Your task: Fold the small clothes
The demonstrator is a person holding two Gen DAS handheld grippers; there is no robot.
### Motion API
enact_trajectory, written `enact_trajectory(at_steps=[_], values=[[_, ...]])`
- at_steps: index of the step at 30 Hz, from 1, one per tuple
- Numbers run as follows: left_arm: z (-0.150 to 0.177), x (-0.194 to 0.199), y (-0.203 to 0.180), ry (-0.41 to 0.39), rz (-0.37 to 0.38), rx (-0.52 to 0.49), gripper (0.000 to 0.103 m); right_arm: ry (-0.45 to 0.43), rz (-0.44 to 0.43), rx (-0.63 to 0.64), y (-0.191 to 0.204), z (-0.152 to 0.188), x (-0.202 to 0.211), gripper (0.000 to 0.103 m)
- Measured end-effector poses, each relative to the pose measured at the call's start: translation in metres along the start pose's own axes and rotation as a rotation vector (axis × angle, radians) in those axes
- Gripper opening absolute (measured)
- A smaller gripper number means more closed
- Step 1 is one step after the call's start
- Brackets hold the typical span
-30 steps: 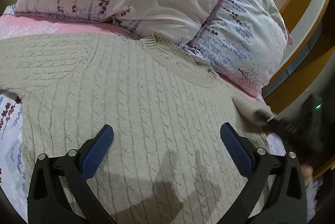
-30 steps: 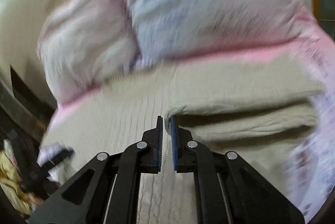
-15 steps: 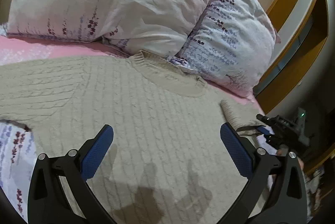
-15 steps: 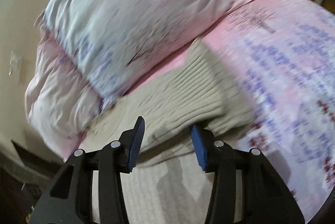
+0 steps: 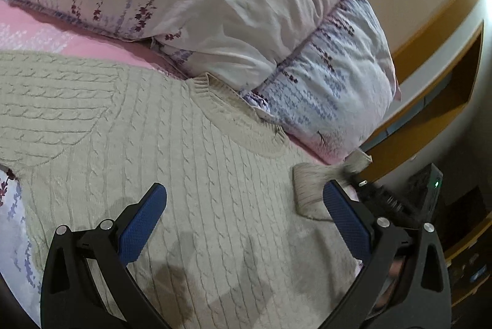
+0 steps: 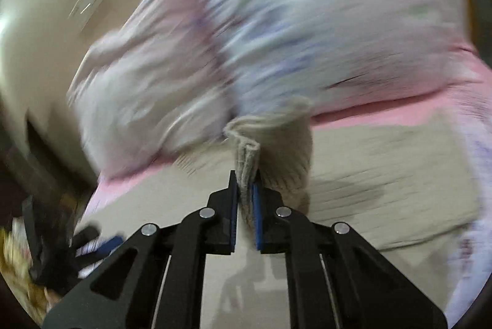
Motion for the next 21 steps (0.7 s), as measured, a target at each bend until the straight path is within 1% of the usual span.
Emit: enact_trajectory(at_steps=[2,4,7,8,9,10,11,13,15,16,18,20,21], values=[[-0.003,-0.002,0.004,0.003,0.006,0.024,0.099,0.069,-0.032,0.043,0.024,0.013,-0.025,0.008],[-0.006,-0.008,0.007,0.021,0.016,0.057,0.09,0.153,-0.039,0.089,0.045,0.031,-0.055,0.009],[-0.008,-0.02,0.011,0.051,-0.002,0.082,0.088,0.286,-0.048,0.123,0.058,0.052,-0.083,0.026],[-0.009,-0.025,0.011,0.062,-0.009,0.088,0.088,0.288,-0.062,0.125,0.06,0.054,-0.079,0.038],[-0.008,-0.028,0.011,0.07,-0.009,0.089,0.088,0.27,-0.082,0.131,0.06,0.053,-0.067,0.045],[-0.008,-0.033,0.01,0.08,-0.011,0.091,0.088,0.248,-0.083,0.131,0.059,0.05,-0.057,0.053],[-0.007,-0.039,0.008,0.095,-0.011,0.093,0.088,0.209,-0.074,0.128,0.055,0.044,-0.042,0.055],[-0.005,-0.05,0.002,0.124,-0.011,0.088,0.08,0.12,-0.043,0.1,0.036,0.029,-0.008,0.056],[-0.002,-0.063,-0.006,0.159,-0.017,0.085,0.075,0.047,0.027,0.055,0.007,0.013,0.023,0.057],[0.0,-0.069,-0.009,0.175,-0.028,0.08,0.07,0.002,0.069,0.014,-0.014,0.005,0.042,0.058],[0.007,-0.08,-0.013,0.222,-0.073,0.073,0.066,-0.053,0.139,-0.07,-0.054,-0.005,0.071,0.059],[0.016,-0.086,-0.012,0.255,-0.108,0.083,0.062,-0.078,0.17,-0.137,-0.081,-0.006,0.089,0.059],[0.018,-0.087,-0.011,0.257,-0.117,0.086,0.059,-0.094,0.187,-0.174,-0.097,-0.006,0.101,0.059]])
Point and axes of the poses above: each gripper's, at about its wrist camera, not at the fingertips, and x roughly against the way its jaws point, y to its left, z to its underside, the point moved 5 cm from there along -x, roughly the way its jaws point, and after that the axes turned 1 degree about x, right-handed, at the moved point
